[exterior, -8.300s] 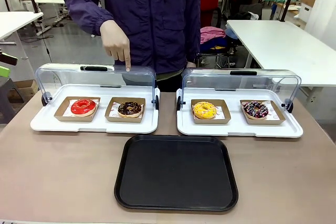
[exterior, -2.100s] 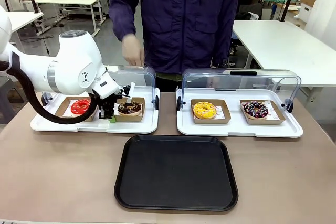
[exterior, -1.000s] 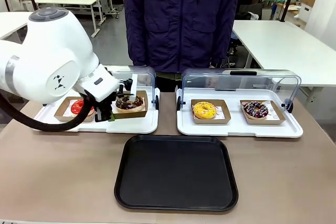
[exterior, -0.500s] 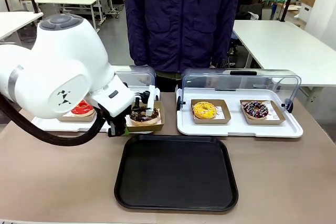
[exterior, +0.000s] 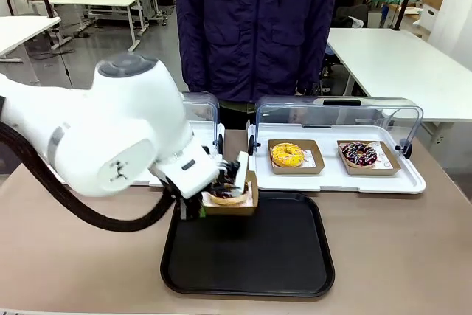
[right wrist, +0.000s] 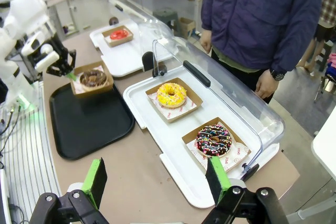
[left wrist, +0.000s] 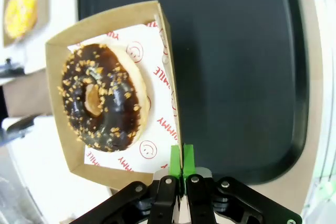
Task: Move the second donut from the left to the tray.
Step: Pick up the Paper togo box containing the Donut indicated by the person and place it on the Handle tray.
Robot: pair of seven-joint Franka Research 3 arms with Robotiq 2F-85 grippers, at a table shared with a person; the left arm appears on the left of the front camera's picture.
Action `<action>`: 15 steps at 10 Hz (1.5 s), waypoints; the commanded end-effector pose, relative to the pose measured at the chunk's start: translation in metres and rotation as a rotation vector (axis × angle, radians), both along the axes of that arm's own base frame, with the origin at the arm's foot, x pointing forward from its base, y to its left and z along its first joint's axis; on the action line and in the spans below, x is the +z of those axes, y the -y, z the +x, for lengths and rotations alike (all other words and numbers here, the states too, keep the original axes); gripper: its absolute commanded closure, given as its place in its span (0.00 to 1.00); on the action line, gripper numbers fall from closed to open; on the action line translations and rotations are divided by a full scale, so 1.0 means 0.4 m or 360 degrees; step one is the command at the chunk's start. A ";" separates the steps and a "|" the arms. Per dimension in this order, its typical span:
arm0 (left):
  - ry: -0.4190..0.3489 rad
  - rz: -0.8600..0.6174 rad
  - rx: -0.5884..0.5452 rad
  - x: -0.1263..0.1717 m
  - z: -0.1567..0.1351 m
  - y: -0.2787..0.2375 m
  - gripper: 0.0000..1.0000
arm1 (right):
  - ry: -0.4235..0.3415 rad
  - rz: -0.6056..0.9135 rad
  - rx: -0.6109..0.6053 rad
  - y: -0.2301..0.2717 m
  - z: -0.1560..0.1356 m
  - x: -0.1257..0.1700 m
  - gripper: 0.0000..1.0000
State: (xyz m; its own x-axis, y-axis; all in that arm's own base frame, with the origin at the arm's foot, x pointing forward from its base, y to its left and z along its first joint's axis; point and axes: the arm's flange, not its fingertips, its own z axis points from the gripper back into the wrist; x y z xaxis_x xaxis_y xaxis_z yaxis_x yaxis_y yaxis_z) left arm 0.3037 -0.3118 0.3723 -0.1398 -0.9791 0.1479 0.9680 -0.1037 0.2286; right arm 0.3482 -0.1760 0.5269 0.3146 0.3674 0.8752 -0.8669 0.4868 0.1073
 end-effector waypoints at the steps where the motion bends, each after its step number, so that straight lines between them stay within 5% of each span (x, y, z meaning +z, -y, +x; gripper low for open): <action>1: 0.0021 -0.0014 -0.0006 -0.028 -0.032 0.035 0.98 | 0.0057 0.0024 0.0012 -0.001 0.006 0.002 0.00; 6: 0.0048 -0.0002 0.0043 -0.117 -0.121 0.070 0.98 | 0.0057 0.0024 0.0012 -0.001 0.006 0.002 0.00; 12: -0.0007 0.0039 0.0050 -0.172 -0.127 0.069 0.98 | 0.0057 0.0024 0.0012 -0.001 0.006 0.002 0.00; 13: -0.0022 0.0039 0.0030 -0.171 -0.128 0.070 0.39 | 0.0057 0.0024 0.0012 -0.001 0.006 0.002 0.00; 14: 0.0001 0.0043 0.0034 -0.163 -0.131 0.068 0.39 | 0.0057 0.0024 0.0012 -0.001 0.006 0.002 0.00; 15: 0.0010 0.0050 0.0039 -0.153 -0.132 0.067 0.00 | 0.0057 0.0024 0.0012 -0.001 0.006 0.002 0.00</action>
State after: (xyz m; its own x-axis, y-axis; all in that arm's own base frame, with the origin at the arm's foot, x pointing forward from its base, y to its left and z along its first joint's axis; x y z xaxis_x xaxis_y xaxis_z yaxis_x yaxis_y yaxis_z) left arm 0.2652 -0.3558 0.3114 -0.1143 -0.9859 0.1225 0.9747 -0.0874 0.2056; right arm 0.3483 -0.1760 0.5267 0.3146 0.3677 0.8751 -0.8671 0.4864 0.1073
